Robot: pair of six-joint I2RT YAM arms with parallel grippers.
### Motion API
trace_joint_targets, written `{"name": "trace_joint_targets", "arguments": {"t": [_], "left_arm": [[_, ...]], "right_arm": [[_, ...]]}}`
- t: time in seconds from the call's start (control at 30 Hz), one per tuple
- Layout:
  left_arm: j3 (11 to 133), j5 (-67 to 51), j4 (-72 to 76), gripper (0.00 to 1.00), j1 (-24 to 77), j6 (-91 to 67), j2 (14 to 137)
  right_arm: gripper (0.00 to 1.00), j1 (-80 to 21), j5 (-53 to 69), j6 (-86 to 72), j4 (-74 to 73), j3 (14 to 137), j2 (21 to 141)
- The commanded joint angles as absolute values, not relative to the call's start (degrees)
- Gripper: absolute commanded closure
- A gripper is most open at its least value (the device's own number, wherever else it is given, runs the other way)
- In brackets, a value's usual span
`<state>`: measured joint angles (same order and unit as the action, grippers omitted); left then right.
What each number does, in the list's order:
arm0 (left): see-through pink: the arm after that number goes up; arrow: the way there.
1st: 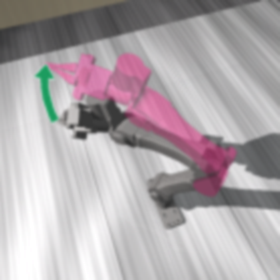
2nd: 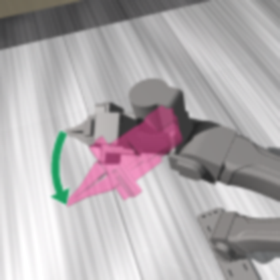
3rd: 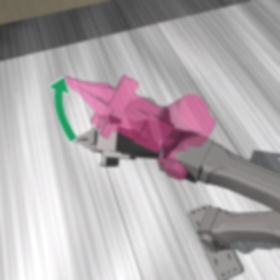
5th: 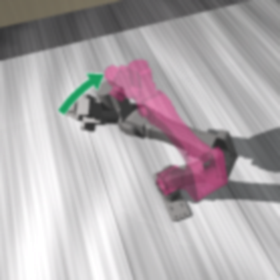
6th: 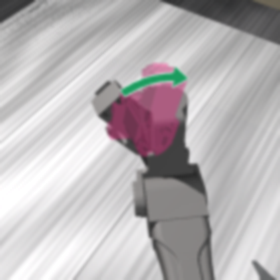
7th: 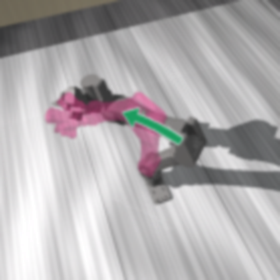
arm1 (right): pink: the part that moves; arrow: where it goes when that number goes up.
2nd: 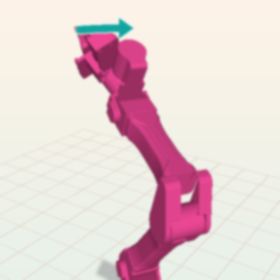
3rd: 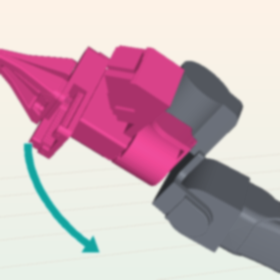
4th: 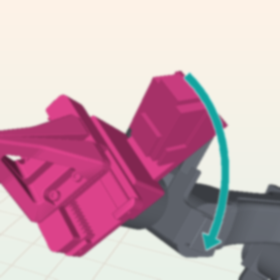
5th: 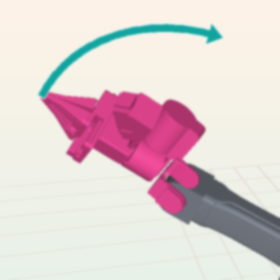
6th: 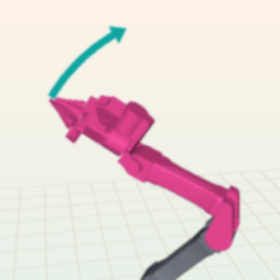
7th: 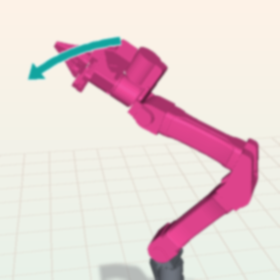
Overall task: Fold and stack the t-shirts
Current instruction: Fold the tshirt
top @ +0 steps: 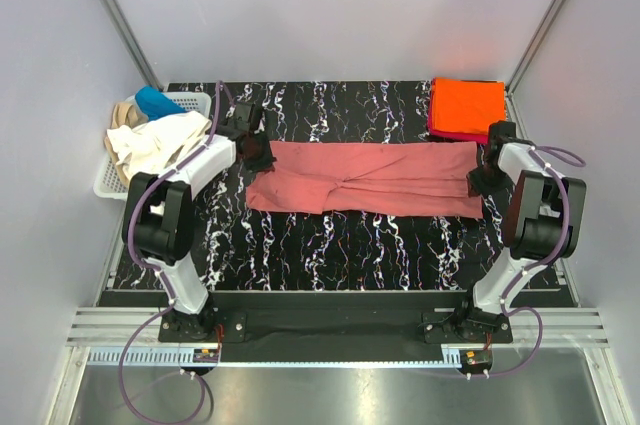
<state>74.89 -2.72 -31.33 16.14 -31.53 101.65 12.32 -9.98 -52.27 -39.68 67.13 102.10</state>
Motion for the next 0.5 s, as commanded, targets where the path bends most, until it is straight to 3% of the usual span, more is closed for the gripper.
{"name": "trace_joint_targets", "arguments": {"t": [0.0,0.47], "left_arm": [[78.1,-1.3,-30.5,1.0,16.2,-31.6,103.1],[78.1,-0.3,-31.7,1.0,16.2,-31.7,105.9]], "right_arm": [[1.0,12.5,-13.3,-49.7,-38.3,69.5,100.3],[1.0,12.4,-13.7,-44.8,-40.0,77.8,108.5]]}}
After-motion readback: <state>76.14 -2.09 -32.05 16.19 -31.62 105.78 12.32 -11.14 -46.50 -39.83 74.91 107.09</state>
